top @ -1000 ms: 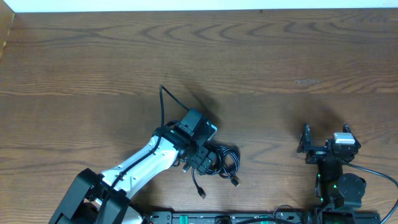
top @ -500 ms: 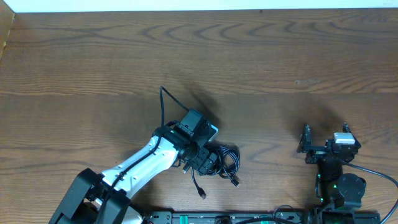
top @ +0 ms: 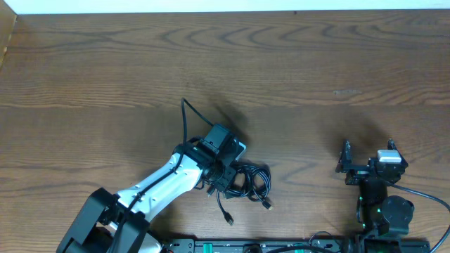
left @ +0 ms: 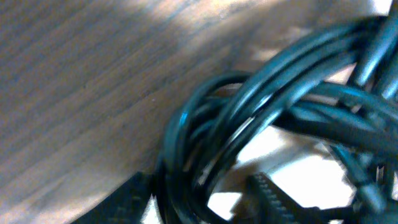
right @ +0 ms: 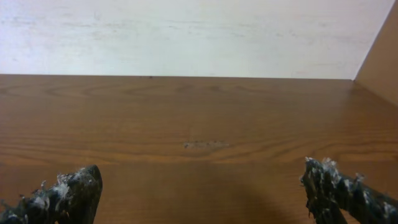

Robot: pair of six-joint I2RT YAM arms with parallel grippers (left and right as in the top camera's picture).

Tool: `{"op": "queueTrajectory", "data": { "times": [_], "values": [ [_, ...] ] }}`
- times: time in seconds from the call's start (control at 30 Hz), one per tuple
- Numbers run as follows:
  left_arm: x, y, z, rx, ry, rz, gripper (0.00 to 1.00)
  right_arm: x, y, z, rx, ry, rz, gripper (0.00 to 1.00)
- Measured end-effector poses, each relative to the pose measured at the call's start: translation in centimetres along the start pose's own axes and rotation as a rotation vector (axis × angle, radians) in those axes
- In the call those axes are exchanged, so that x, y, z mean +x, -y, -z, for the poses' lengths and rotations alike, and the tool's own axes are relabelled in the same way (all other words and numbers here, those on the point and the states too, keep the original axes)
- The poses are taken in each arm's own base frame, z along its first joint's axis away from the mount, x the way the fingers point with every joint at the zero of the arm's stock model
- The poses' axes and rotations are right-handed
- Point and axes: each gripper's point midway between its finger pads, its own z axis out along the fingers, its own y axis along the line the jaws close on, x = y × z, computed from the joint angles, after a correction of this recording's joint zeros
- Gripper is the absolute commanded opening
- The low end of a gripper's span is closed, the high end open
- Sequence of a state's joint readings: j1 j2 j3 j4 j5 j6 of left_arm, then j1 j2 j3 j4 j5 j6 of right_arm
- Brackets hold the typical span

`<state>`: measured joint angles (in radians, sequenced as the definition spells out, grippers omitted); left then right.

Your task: Untangle cables

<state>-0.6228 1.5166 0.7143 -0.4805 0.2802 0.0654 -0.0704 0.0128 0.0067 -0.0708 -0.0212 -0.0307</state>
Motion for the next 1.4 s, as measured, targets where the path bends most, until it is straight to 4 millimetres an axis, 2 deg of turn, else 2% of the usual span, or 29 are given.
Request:
{"op": "queueTrajectory", "data": {
  "times": [0.1,0.17,0.37,0.5,0.6,0.73,0.87,1.07,1.2,1.4],
  "values": [
    [0.0,0.0,-0.2,0.004,-0.002,0.008,0.14,0.0,0.0,0.0,0.000,0.000,0.000,0.99],
    [-0.2,0.2,-0.2,0.015,0.005,-0.001,0.08,0.0,0.0,0.0,0.000,0.000,0.000,0.99],
    [-0.7,0.6,0.2,0.033,0.031,-0.028,0.08,0.0,0.0,0.0,0.000,0.000,0.000,0.99],
    [-1.5,0.7,1.2,0.023,0.075,-0.077,0.08,0.0,0.0,0.0,0.000,0.000,0.000,0.99],
    [-3.1,1.0,3.3,0.007,0.165,-0.116,0.07,0.0,0.0,0.0,0.000,0.000,0.000,0.99],
    [-5.8,1.8,7.6,-0.010,0.349,-0.172,0.07,0.0,0.0,0.0,0.000,0.000,0.000,0.99],
    [-7.2,2.8,11.8,-0.019,0.510,-0.212,0.08,0.0,0.0,0.0,0.000,0.000,0.000,0.99],
    [-7.8,3.9,16.5,-0.029,0.678,-0.257,0.07,0.0,0.0,0.0,0.000,0.000,0.000,0.99],
    [-7.6,4.4,18.6,-0.044,0.749,-0.307,0.07,0.0,0.0,0.0,0.003,0.000,0.000,0.99],
    [-7.1,5.5,20.7,-0.055,0.824,-0.433,0.07,0.0,0.1,0.0,0.003,0.001,0.000,0.99]
  ]
}}
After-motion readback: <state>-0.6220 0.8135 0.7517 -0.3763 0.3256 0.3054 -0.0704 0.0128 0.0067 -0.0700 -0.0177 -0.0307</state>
